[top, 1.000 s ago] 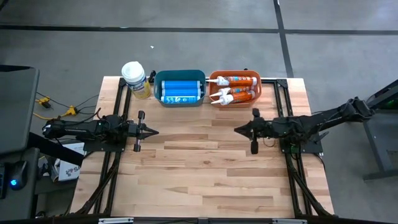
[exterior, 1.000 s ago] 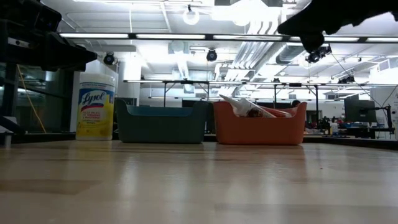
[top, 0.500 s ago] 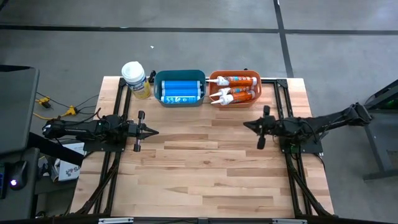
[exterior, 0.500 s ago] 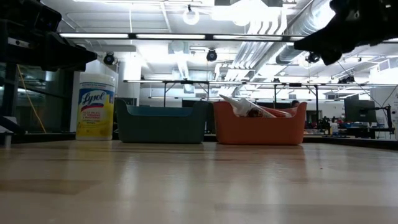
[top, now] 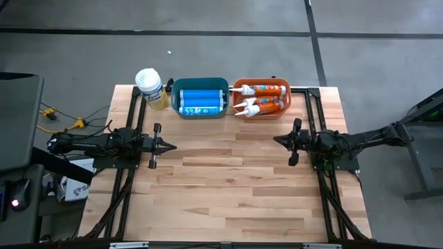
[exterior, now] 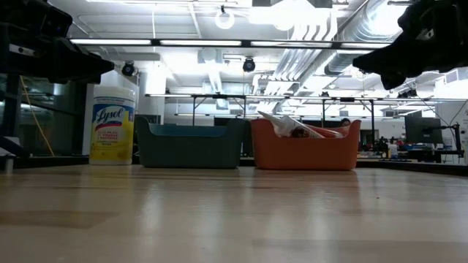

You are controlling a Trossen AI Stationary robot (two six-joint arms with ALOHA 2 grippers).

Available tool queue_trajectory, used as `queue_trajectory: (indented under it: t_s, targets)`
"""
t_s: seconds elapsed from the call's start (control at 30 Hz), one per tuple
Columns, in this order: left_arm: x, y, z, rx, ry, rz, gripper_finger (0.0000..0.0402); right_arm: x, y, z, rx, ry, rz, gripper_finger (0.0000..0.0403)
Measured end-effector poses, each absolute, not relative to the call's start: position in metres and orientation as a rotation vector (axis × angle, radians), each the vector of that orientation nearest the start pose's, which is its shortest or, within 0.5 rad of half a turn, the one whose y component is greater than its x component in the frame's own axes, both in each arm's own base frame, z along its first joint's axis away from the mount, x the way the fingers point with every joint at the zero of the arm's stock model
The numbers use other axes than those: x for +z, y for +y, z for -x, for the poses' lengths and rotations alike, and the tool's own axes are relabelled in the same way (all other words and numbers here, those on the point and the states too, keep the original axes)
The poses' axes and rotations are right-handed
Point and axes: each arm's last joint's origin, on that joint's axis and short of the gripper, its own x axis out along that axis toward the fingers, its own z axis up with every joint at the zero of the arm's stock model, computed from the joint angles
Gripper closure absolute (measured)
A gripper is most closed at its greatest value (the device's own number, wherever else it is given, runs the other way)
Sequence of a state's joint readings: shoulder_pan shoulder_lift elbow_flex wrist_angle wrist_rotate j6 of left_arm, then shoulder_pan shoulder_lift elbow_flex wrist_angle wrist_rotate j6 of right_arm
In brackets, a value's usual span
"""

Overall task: Pick & place silicon tubes, Sealant and Lysol wipes
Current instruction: Return to Home Position

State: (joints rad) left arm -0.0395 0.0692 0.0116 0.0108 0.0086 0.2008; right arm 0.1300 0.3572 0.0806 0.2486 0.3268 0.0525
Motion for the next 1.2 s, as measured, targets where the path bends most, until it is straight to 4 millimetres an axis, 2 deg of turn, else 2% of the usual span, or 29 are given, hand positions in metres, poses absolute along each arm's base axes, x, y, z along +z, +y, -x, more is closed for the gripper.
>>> queue_trajectory:
  t_s: [0.3, 0.9, 1.2]
  targets:
    - [0.163, -0.004, -0.101, -0.052, 0.042, -0.201, 0.0401, 0.17, 0.004, -0.115, -0.208, -0.02, -0.061, 0.0403]
    - [0.163, -0.004, -0.101, -0.053, 0.042, -0.201, 0.0401, 0.174, 0.001, -0.095, -0.243, -0.085, -0.032, 0.0403]
    - [0.163, -0.004, -0.101, -0.053, 0.043, -0.201, 0.0401, 0.172, 0.001, -0.096, -0.233, -0.062, -0.017, 0.0403]
